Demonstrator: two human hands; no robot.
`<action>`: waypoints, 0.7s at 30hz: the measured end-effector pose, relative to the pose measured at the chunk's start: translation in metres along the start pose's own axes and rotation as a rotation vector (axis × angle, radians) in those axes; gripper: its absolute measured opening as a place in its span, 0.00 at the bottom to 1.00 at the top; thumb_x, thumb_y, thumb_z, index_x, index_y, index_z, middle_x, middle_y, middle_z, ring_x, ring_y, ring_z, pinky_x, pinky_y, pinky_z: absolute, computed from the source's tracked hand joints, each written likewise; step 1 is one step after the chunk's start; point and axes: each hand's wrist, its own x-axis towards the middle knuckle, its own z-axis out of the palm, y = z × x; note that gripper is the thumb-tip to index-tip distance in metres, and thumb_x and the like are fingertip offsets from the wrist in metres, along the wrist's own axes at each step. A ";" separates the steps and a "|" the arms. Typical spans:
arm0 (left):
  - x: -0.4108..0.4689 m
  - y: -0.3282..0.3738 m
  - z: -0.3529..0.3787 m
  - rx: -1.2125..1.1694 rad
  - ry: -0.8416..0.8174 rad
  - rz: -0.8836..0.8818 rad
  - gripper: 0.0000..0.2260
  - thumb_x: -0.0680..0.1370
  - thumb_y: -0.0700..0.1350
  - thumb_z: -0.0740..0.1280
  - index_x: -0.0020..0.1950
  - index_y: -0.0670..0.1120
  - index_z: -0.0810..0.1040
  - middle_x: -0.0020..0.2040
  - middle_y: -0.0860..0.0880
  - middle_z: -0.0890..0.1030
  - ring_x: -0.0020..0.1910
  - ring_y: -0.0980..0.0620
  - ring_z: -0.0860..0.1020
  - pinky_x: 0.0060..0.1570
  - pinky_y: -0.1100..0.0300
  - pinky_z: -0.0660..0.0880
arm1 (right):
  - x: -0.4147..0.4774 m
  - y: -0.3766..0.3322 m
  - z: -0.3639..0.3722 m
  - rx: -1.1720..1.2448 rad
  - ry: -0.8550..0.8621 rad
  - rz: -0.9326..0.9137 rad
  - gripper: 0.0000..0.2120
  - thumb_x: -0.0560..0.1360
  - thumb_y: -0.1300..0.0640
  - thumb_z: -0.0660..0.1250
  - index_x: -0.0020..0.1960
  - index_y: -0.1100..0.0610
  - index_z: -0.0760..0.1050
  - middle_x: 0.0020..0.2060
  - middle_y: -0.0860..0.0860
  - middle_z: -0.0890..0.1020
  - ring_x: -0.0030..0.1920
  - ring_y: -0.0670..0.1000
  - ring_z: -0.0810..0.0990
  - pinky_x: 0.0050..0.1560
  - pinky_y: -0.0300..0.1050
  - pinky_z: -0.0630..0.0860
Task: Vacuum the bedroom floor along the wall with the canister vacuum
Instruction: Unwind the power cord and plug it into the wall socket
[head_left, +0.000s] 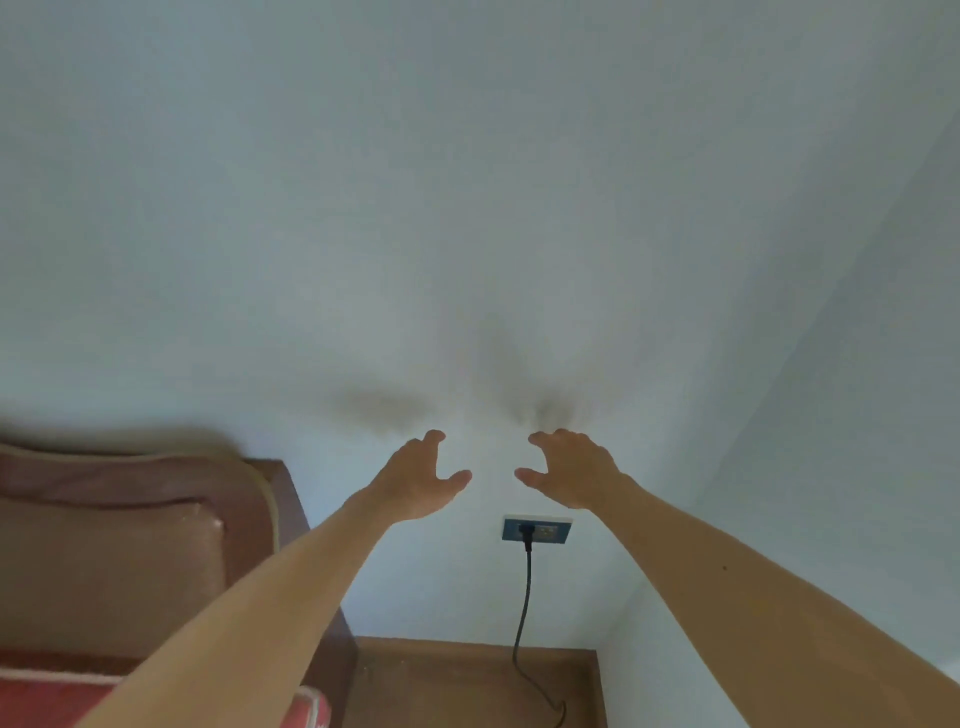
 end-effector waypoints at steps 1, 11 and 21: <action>-0.005 0.008 -0.020 0.045 0.011 0.007 0.34 0.79 0.60 0.64 0.79 0.48 0.55 0.73 0.44 0.67 0.74 0.46 0.65 0.69 0.53 0.67 | -0.007 -0.003 -0.021 -0.032 0.014 -0.019 0.29 0.79 0.37 0.59 0.75 0.51 0.63 0.69 0.54 0.72 0.69 0.58 0.70 0.65 0.54 0.69; -0.083 0.075 -0.174 0.417 0.164 -0.057 0.38 0.77 0.66 0.62 0.79 0.46 0.55 0.75 0.42 0.65 0.73 0.41 0.66 0.70 0.45 0.65 | -0.061 -0.028 -0.205 -0.115 0.196 -0.172 0.36 0.77 0.34 0.61 0.76 0.54 0.59 0.69 0.55 0.72 0.69 0.58 0.70 0.65 0.56 0.69; -0.202 0.101 -0.222 0.471 0.323 -0.223 0.37 0.78 0.65 0.61 0.79 0.46 0.54 0.75 0.43 0.64 0.73 0.41 0.66 0.69 0.45 0.67 | -0.121 -0.033 -0.273 -0.200 0.292 -0.371 0.38 0.76 0.33 0.60 0.77 0.54 0.57 0.68 0.56 0.71 0.68 0.59 0.70 0.64 0.57 0.70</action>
